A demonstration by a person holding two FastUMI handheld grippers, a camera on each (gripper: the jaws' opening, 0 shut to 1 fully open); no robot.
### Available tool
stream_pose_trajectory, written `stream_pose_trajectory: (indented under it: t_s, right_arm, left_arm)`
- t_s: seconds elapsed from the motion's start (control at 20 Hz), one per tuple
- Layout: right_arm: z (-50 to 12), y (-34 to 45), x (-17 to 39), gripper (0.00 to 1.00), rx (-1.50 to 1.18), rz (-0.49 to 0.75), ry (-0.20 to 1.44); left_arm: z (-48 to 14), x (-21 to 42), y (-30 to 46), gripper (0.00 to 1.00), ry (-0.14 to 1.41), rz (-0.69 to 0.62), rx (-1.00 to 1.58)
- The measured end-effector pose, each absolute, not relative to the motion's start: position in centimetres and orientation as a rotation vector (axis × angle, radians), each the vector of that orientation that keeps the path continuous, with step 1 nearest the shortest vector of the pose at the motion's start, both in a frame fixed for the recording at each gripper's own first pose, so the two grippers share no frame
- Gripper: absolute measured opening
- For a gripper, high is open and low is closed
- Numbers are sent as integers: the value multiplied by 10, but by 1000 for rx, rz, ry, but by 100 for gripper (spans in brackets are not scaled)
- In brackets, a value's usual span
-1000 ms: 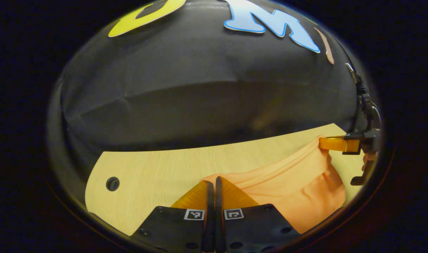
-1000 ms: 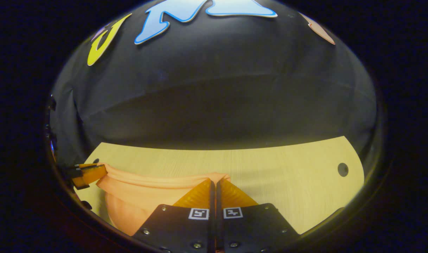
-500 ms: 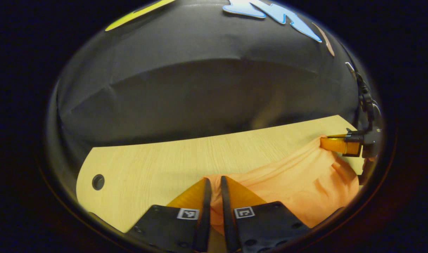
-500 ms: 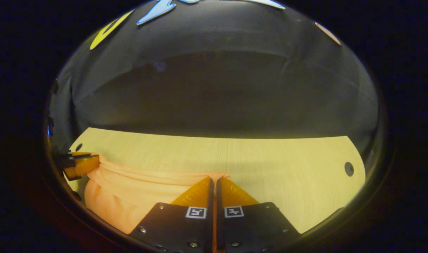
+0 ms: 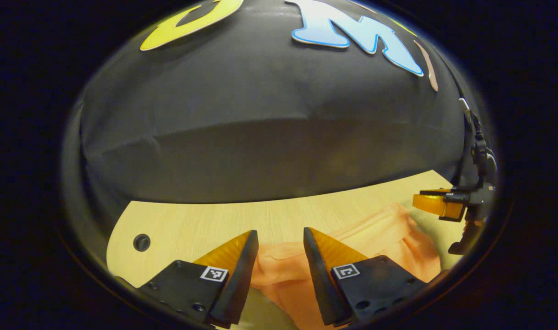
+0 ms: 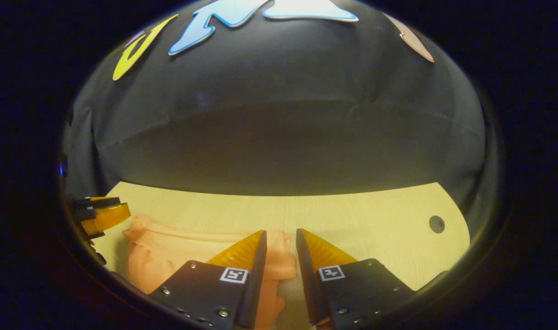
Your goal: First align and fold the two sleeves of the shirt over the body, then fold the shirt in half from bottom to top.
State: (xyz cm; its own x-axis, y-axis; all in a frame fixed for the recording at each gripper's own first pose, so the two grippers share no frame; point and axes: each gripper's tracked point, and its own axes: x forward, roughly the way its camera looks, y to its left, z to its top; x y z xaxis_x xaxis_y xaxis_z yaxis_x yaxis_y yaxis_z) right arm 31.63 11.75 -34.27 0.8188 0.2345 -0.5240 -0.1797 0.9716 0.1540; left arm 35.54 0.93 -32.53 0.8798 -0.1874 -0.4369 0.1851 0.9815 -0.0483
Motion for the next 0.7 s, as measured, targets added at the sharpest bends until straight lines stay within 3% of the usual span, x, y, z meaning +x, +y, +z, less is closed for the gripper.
stream_pose_trajectory:
  t_s: [0.2,0.7]
  right_arm:
    - [-295,106,262,42,91,227,568]
    - [-148,96,98,42,122,293,531]
  left_arm:
    - [-282,316,8,68,451,-187,-10]
    - [-158,127,-6,67,418,-161,-122]
